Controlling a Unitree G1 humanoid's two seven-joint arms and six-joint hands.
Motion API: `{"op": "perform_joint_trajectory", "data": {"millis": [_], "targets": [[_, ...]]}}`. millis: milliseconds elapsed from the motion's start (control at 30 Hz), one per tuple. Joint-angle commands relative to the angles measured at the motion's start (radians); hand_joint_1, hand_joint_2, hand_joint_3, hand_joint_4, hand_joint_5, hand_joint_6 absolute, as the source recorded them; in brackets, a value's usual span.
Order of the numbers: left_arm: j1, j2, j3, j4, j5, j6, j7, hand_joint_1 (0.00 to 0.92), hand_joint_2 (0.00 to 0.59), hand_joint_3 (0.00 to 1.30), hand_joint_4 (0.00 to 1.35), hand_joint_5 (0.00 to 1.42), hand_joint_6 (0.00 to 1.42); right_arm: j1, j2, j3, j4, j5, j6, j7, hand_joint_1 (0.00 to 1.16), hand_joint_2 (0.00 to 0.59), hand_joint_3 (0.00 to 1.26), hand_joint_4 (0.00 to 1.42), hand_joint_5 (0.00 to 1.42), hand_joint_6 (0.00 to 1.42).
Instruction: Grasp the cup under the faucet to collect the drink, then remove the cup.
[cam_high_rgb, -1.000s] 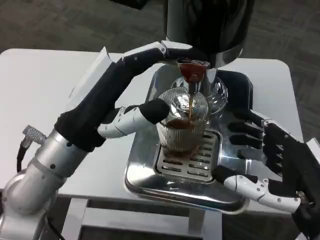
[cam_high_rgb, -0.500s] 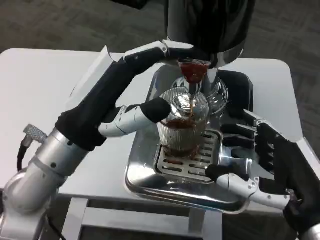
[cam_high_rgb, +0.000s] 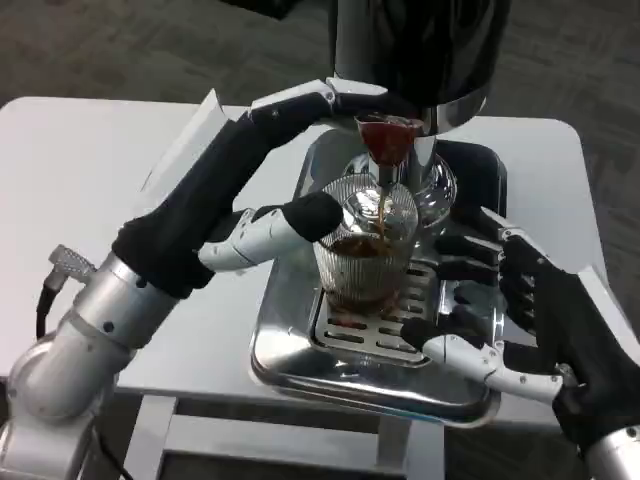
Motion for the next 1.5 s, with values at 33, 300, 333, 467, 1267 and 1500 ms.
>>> {"op": "perform_joint_trajectory", "data": {"millis": [33, 300, 333, 467, 1267, 1500], "targets": [[0.036, 0.022, -0.024, 0.035, 0.049, 0.008, -0.031, 0.0, 0.096, 0.59, 0.44, 0.46, 0.38, -0.015, 0.014, 0.009, 0.025, -0.003, -0.032, -0.015, 0.89, 0.146, 0.17, 0.27, 0.33, 0.35], [0.024, 0.02, -0.026, 0.058, 0.048, -0.001, -0.03, 0.0, 0.096, 0.59, 0.44, 0.46, 0.38, -0.029, 0.024, 0.007, 0.042, -0.007, -0.046, -0.027, 0.89, 0.146, 0.17, 0.27, 0.32, 0.35], [0.023, 0.02, -0.026, 0.061, 0.048, -0.002, -0.029, 0.0, 0.096, 0.59, 0.44, 0.46, 0.38, -0.03, 0.025, 0.006, 0.042, -0.007, -0.047, -0.029, 0.89, 0.146, 0.17, 0.27, 0.32, 0.35], [0.018, 0.02, -0.028, 0.071, 0.048, -0.006, -0.028, 0.0, 0.096, 0.6, 0.44, 0.46, 0.38, -0.033, 0.039, 0.008, 0.039, -0.005, -0.049, -0.038, 0.89, 0.145, 0.17, 0.27, 0.32, 0.35], [-0.006, 0.023, -0.036, 0.117, 0.057, -0.029, -0.026, 0.0, 0.096, 0.6, 0.44, 0.46, 0.38, -0.054, 0.05, 0.02, 0.06, -0.008, -0.054, -0.054, 0.88, 0.154, 0.17, 0.27, 0.32, 0.33], [-0.012, 0.026, -0.037, 0.129, 0.072, -0.049, -0.021, 0.0, 0.1, 0.6, 0.44, 0.46, 0.38, -0.059, 0.053, 0.018, 0.067, -0.01, -0.054, -0.055, 0.88, 0.154, 0.17, 0.27, 0.32, 0.33]]}}
